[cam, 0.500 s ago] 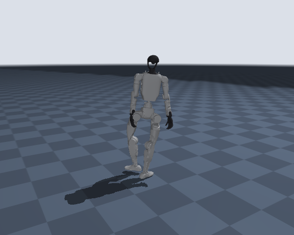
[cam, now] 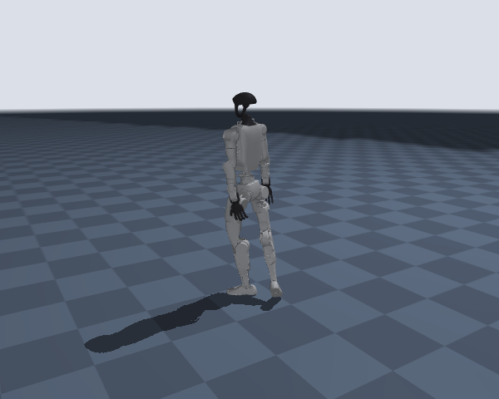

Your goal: In place motions

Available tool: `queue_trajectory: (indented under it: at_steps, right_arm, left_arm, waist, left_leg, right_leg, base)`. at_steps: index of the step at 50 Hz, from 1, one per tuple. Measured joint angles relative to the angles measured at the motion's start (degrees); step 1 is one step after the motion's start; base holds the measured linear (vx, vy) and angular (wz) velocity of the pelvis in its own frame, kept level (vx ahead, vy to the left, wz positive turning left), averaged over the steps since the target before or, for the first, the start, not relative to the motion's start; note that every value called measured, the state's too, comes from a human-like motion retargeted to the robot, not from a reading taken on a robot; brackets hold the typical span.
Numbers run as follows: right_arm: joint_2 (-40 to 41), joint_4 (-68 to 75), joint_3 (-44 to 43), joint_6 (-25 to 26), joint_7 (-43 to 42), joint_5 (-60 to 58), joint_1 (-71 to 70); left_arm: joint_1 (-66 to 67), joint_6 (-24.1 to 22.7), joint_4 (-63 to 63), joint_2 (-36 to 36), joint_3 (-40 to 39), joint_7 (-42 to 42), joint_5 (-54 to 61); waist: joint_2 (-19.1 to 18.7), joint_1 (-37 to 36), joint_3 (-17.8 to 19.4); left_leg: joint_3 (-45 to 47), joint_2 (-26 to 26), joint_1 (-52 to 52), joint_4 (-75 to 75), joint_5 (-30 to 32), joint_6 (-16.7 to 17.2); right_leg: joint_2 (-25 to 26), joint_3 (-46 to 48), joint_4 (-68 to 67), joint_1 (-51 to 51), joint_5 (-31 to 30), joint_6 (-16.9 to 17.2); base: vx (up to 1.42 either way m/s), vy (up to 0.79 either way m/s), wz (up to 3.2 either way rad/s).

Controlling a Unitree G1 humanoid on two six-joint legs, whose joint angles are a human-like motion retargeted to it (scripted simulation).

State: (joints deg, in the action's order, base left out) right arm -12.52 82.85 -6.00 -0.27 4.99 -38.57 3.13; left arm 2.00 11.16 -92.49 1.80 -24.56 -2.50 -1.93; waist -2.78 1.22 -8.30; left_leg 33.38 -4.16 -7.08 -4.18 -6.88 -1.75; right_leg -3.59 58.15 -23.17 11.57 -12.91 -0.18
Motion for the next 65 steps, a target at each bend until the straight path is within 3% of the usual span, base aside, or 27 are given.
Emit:
queue_trajectory:
  at_steps: [3, 5, 7, 12, 16, 19, 20, 22, 25, 28, 30, 34, 40, 65]
  right_arm:
    - [0.76, 1.27, 0.29, 0.51, 0.06, 1.64, 0.5]
    - [1.55, 2.23, 0.08, 1.07, 0.51, 2.71, 0.76]
    - [2.22, 2.69, -0.02, 1.49, 1.23, 3.19, 0.72]
    - [2.92, 1.82, 1.5, 1.67, 1.28, 2.26, 0.49]
    - [3.11, 1.34, 2.53, 1.92, 0.38, 1.44, -0.4]
    - [3.56, 1.58, 2.55, 2.08, 0.38, 2.16, -1.08]
    - [3.81, 1.61, 2.52, 2.15, 0.54, 2.32, -1.05]
    - [4.55, 1.98, 2.22, 2.51, 1.92, 2.32, -0.92]
    - [5.25, 2.41, -1.01, 3.19, 4.19, 2.67, -1.15]
    - [5.32, 0.56, -1.25, 2.44, 2.86, 1.51, -1.66]
    - [4.88, -0.85, 0.14, 2.14, 1.73, -0.53, -2.27]
    - [4.23, -1.64, 2.35, 2.45, 0.87, -1.66, -3.46]
    - [4.53, -1.73, 1.87, 1.61, 3.78, 1.3, -3.55]
    - [4.55, 3.81, 1.26, 3.47, 2.15, 1.24, -1.06]
  left_arm:
    - [-1.59, 0.72, 1.52, 0.48, 2.04, -1.31, -2.52]
    - [-2.65, 1.19, 2.81, 0.94, 3.89, -2.29, -4.2]
    - [-3.72, 1.55, 4.06, 1.37, 5.47, -3.59, -5.38]
    - [-5.82, 2.56, 5.66, 1.6, 7.52, -6.82, -7.41]
    - [-6.57, 3.09, 5.89, 1.54, 8.26, -7.63, -8.53]
    - [-6.64, 3.04, 5.8, 1.89, 9.08, -7.36, -9.08]
    - [-6.47, 3.09, 5.77, 2.1, 9.23, -7.31, -9.34]
    - [-6.0, 3.84, 5.78, 2.95, 9.22, -7.9, -10.74]
    - [-5.12, 4.63, 4.82, 2.49, 11.22, -6.68, -11.6]
    - [-3.73, 1.6, 2.89, 2.23, 9.56, -3.52, -8.1]
    - [-2.04, 0.31, 2.08, 2.2, 8.39, -4.52, -6.95]
    - [1.16, 3.52, -0.18, 1.41, 5.97, -4.57, -8.51]
    - [3.16, 4.11, -1.68, 0.81, 5.66, -4.08, -9.98]
    - [0.85, 3.07, 3.89, 0.29, 7.33, -8.01, -13.37]
  waist:
    - [-1.67, 3.03, 0.81]
    - [-1.33, 2.96, 0.95]
    - [-0.46, 1.08, 0.98]
    - [0.28, 3.13, 1.51]
    - [2.51, 5.85, 3.3]
    - [4.42, 6.37, 6.27]
    - [4.72, 6.85, 6.96]
    - [7.3, 6.09, 6.57]
    - [7.92, 1.08, 6.12]
    - [8.61, -0.71, 6.98]
    - [8.34, -0.45, 6.6]
    - [6.6, 0.86, 4.52]
    - [5.46, 1.44, 3.11]
    - [3.42, 2.46, 0.64]
  left_leg:
    - [-5.73, -1.04, -0.48, 0.16, 0.23, -0.37]
    - [-7.65, -0.7, -0.6, 0.87, 0.56, -0.61]
    - [-7.31, -0.39, -0.51, 1.61, 0.63, -0.65]
    - [-11.17, 0.85, -1.46, 2.74, 1.49, -0.6]
    - [-14.81, 4.32, -0.03, 3.88, 1.99, -0.66]
    - [-18.77, 6.3, 2.76, 3.92, 1.97, -0.49]
    - [-20.7, 6.47, 3.33, 3.6, 1.98, -0.28]
    - [-22.47, 8.13, 3.49, 2.8, 2.16, 0.28]
    - [-24.34, 7.39, 2.05, 1.22, 2.99, 0.85]
    - [-26.48, 7.35, 2.34, 0.67, 2.99, 1.44]
    - [-26.82, 7.19, 2.54, 0.78, 2.64, 1.75]
    - [-26.9, 6.39, 2.9, 2.12, 2.78, 2.3]
    - [-27.81, 6.1, 3.31, 3.01, 2.49, 2.75]
    - [-27.74, 6.21, 4.26, 3.61, -1.4, 3.34]
  right_leg:
    - [-2.73, -11.69, -12.29, -7.15, 1.83, 2.8]
    - [-1.44, -20.12, -14.49, -11.94, 3.44, 4.22]
    - [-0.61, -24.98, -13.66, -15.65, 6.15, 2.59]
    - [-1.34, -29.01, -2.19, -21.43, 12.31, 0.08]
    - [0.65, -43.2, 10.81, -25.23, 15.74, 1.04]
    - [0.93, -49.21, 18.15, -23.88, 13.53, 2.84]
    - [1.34, -49.28, 19.62, -22.69, 13.66, 2.0]
    - [-2.81, -37.66, 19.41, -20.12, 14.75, 3.85]
    - [-3.15, -34.08, 21.74, -17.9, 14.31, 4.9]
    - [-2.58, -31.77, 22.91, -16.0, 14.82, 4.68]
    - [-2.17, -31.45, 22.97, -15.66, 15.29, 4.21]
    - [-0.86, -31.38, 23.15, -15.73, 15.63, 3.56]
    - [-0.15, -30.49, 23.49, -15.24, 15.9, 3.23]
    - [-0.09, -31.63, 22.12, -15.69, 16.79, 3.0]
  base:
    - [0.11, 0.06, 1.65]
    - [0.07, -0.01, 1.0]
    - [0.07, -0.03, 0.45]
    - [0.11, -0.05, 1.17]
    - [0.15, -0.1, 1.54]
    - [0.24, -0.19, 1.53]
    - [0.31, -0.26, 1.52]
    - [0.37, -0.29, 1.35]
    - [0.24, -0.25, 1.03]
    - [0.13, -0.2, 0.61]
    - [0.22, -0.02, 0.2]
    - [0.2, 0.0, -0.04]
    - [0.08, 0.0, 0.07]
    - [0.01, 0.0, 0.0]
